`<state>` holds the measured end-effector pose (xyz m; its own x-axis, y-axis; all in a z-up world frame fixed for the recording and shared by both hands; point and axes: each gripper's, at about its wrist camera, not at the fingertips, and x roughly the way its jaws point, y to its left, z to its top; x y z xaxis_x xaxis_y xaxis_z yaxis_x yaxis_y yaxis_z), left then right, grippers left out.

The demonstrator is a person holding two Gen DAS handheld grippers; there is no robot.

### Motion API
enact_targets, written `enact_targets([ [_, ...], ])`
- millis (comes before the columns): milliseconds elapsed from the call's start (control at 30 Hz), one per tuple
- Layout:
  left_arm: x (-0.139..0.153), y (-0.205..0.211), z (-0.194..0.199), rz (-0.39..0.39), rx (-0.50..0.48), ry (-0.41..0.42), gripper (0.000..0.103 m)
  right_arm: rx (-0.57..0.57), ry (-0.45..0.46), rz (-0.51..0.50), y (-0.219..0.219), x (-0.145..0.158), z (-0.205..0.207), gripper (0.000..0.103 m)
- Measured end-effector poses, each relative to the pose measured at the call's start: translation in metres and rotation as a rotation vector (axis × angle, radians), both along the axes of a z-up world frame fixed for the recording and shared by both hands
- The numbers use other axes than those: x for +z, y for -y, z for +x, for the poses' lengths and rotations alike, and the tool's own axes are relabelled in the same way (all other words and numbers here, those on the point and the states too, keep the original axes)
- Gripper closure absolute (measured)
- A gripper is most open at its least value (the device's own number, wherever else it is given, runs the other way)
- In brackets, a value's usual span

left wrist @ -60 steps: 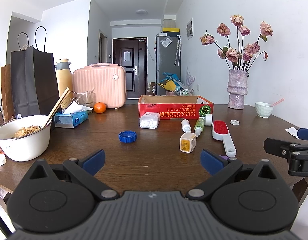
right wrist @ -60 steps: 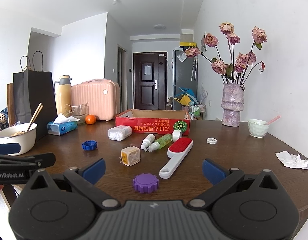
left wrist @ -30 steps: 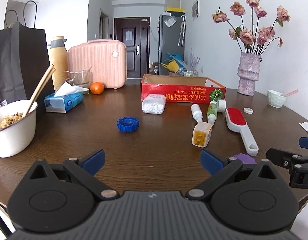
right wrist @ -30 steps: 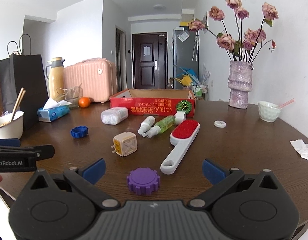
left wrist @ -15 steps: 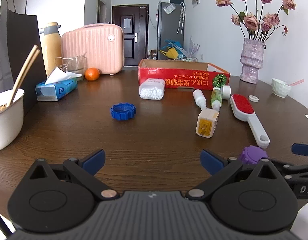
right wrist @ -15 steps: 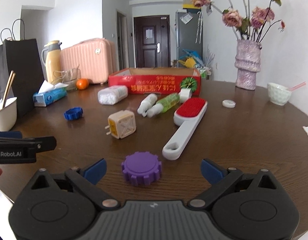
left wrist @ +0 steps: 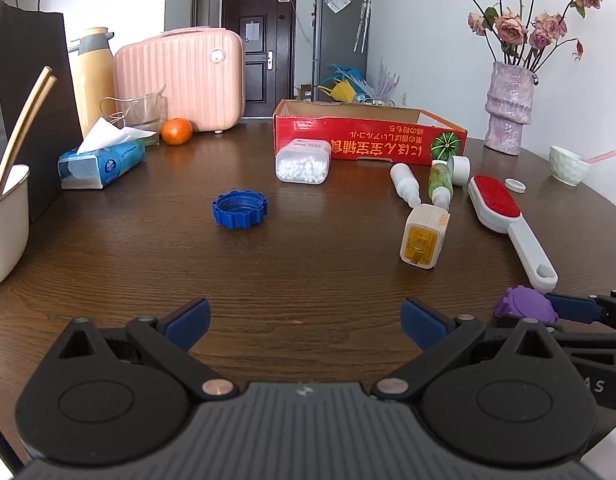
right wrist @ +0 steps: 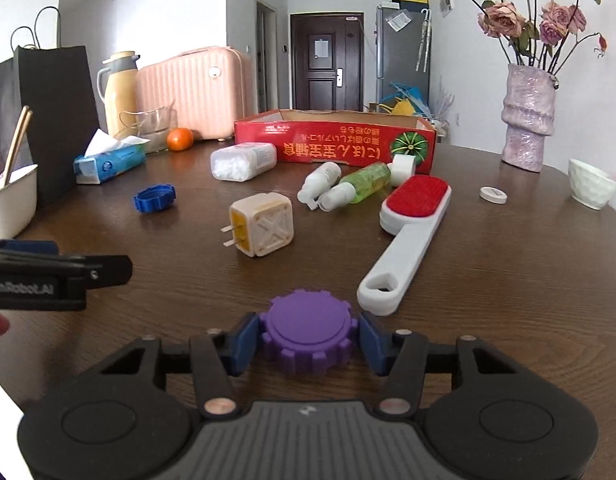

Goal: Organize rigid objects
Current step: 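Lower the left gripper onto the blue gear cap while right holds purple cap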

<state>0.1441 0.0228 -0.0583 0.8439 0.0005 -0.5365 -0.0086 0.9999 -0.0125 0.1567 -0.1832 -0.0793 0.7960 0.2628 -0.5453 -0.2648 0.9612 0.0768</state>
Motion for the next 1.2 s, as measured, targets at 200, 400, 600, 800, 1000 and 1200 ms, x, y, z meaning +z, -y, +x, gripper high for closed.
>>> enact_targets([
  [200,0.002,-0.002,0.006,-0.002,0.008,0.002,0.000,0.010,0.025,0.014,0.001,0.006,0.002,0.050],
  [400,0.007,-0.004,0.013,-0.002,0.015,0.009,0.000,0.012,0.051,0.022,0.002,0.015,0.005,0.050],
  [600,0.015,-0.005,0.024,0.000,0.024,0.017,0.000,0.001,0.072,0.028,0.004,0.023,0.013,0.050],
  [800,0.020,-0.006,0.037,-0.001,0.031,0.016,0.000,-0.007,0.081,0.029,0.006,0.028,0.025,0.050],
  [1000,0.023,-0.004,0.050,0.007,0.028,0.013,0.000,-0.021,0.088,0.033,0.009,0.032,0.039,0.050],
  [1200,0.025,-0.010,0.069,0.005,0.059,0.000,0.000,-0.029,0.098,0.029,0.010,0.037,0.051,0.050],
])
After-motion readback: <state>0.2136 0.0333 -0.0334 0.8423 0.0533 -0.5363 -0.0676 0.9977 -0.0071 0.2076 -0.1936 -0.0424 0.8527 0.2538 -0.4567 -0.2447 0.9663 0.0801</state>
